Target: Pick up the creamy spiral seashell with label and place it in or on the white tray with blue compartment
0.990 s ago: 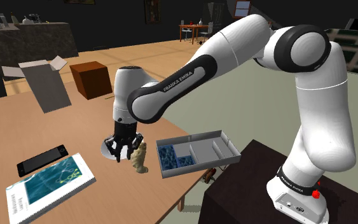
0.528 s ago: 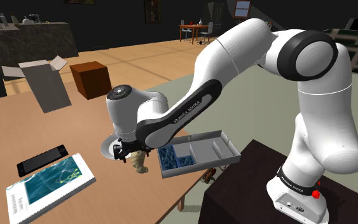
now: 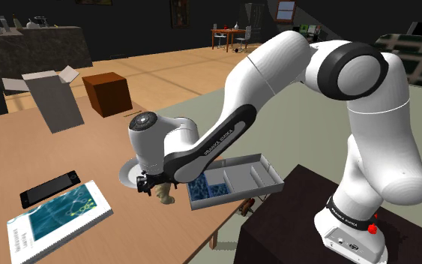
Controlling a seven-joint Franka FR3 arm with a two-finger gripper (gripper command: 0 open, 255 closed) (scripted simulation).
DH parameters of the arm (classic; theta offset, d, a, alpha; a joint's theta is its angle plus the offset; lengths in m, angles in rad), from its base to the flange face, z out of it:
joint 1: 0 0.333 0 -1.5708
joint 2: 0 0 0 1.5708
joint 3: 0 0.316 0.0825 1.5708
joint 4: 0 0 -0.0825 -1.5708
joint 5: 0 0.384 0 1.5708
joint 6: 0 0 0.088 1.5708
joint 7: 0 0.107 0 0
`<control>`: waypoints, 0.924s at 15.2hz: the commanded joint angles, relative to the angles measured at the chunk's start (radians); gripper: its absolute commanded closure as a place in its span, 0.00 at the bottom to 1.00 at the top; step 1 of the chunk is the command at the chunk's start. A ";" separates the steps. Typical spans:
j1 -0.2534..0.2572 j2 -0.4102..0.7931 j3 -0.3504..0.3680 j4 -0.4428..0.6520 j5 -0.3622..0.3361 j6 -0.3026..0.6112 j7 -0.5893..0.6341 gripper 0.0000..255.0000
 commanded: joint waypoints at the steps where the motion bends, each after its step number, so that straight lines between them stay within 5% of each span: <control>1: 0.000 0.001 -0.001 -0.001 -0.001 0.003 0.001 0.00; 5: 0.000 0.001 -0.001 -0.001 -0.001 0.003 0.001 0.00; 6: 0.000 0.001 -0.001 -0.001 -0.001 0.003 0.001 1.00; 14: 0.000 0.001 -0.001 -0.001 -0.001 0.003 0.001 1.00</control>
